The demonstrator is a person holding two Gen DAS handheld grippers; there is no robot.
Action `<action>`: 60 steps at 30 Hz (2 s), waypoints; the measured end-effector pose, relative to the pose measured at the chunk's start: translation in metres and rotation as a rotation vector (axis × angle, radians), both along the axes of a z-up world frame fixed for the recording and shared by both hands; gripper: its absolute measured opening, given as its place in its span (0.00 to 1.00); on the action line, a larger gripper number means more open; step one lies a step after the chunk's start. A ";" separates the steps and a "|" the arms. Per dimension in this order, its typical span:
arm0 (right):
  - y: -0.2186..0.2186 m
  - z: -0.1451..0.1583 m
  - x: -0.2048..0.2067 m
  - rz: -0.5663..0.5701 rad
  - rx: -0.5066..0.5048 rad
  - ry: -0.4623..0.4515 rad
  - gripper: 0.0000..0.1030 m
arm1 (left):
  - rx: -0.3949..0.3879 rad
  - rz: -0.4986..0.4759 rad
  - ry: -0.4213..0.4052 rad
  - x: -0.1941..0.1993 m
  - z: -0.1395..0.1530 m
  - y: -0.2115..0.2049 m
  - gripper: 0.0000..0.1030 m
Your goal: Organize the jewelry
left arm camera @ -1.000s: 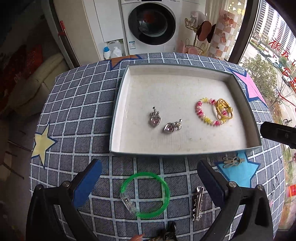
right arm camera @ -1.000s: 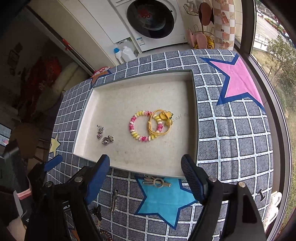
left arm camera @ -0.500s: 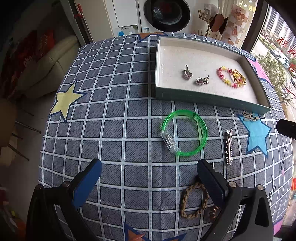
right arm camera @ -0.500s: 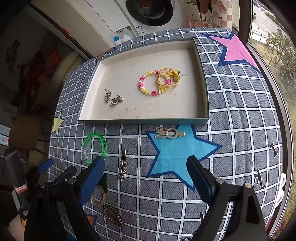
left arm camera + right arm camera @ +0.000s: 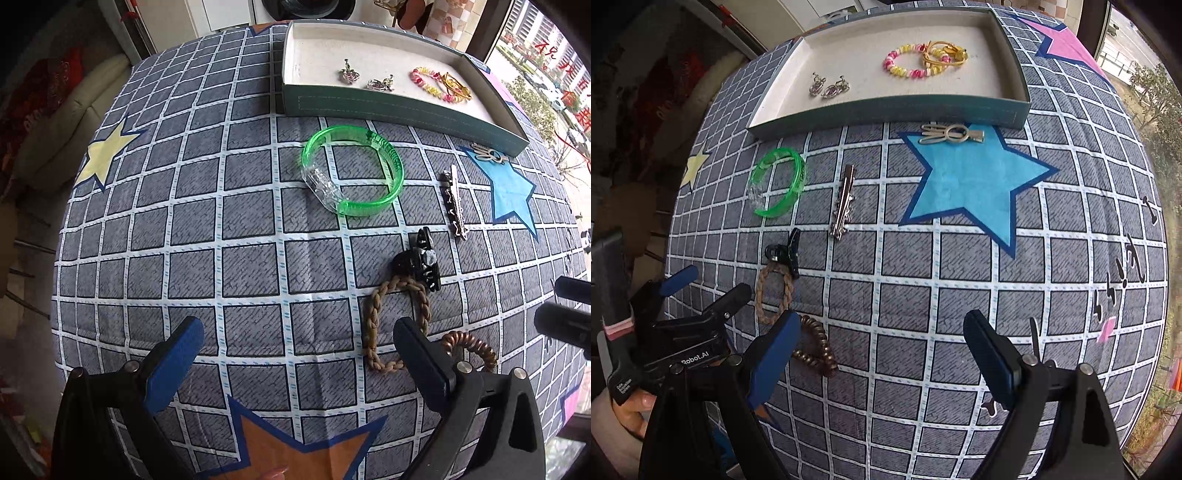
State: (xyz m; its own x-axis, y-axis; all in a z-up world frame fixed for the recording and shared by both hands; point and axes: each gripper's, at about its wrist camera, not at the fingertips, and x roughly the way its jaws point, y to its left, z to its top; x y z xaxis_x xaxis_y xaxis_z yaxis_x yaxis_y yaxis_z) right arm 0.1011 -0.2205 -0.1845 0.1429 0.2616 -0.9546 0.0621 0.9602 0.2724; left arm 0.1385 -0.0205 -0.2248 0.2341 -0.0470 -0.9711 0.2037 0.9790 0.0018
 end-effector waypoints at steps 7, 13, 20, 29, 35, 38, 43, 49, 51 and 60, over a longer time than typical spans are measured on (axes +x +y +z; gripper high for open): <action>0.019 -0.016 -0.023 0.034 -0.049 0.040 0.89 | 0.024 -0.030 0.020 -0.001 -0.014 -0.006 1.00; 0.032 -0.028 -0.030 0.055 -0.090 0.047 0.89 | 0.025 -0.020 0.025 -0.002 -0.020 -0.003 1.00; 0.048 -0.037 -0.034 0.073 -0.132 0.031 0.87 | 0.041 -0.006 0.013 -0.004 -0.022 0.008 1.00; 0.077 -0.035 -0.029 0.155 -0.270 -0.046 0.47 | 0.066 -0.015 -0.008 -0.003 -0.019 0.002 1.00; 0.087 -0.035 -0.025 0.167 -0.270 -0.060 0.24 | 0.019 -0.039 -0.005 -0.006 -0.016 -0.016 0.93; 0.081 -0.033 -0.028 0.164 -0.266 -0.062 0.18 | 0.006 -0.085 -0.012 -0.014 -0.010 -0.030 0.77; 0.067 -0.033 -0.029 0.174 -0.267 -0.063 0.17 | -0.010 -0.147 -0.016 -0.022 -0.004 -0.051 0.53; 0.067 -0.032 -0.032 0.169 -0.261 -0.062 0.13 | -0.027 -0.187 -0.018 -0.028 0.001 -0.080 0.17; 0.072 -0.033 -0.028 0.159 -0.237 -0.058 0.13 | -0.044 -0.174 -0.011 -0.027 0.002 -0.083 0.17; 0.044 -0.018 -0.022 0.111 -0.146 -0.077 0.12 | -0.110 -0.128 -0.008 -0.023 0.018 -0.078 0.17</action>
State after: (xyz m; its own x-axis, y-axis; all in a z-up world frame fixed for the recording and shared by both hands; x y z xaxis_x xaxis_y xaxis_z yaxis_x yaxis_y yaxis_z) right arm 0.0791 -0.1767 -0.2023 0.1944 0.1397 -0.9709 -0.0619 0.9896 0.1300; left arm 0.1154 -0.0981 -0.2068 0.2271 -0.1827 -0.9566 0.3273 0.9394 -0.1017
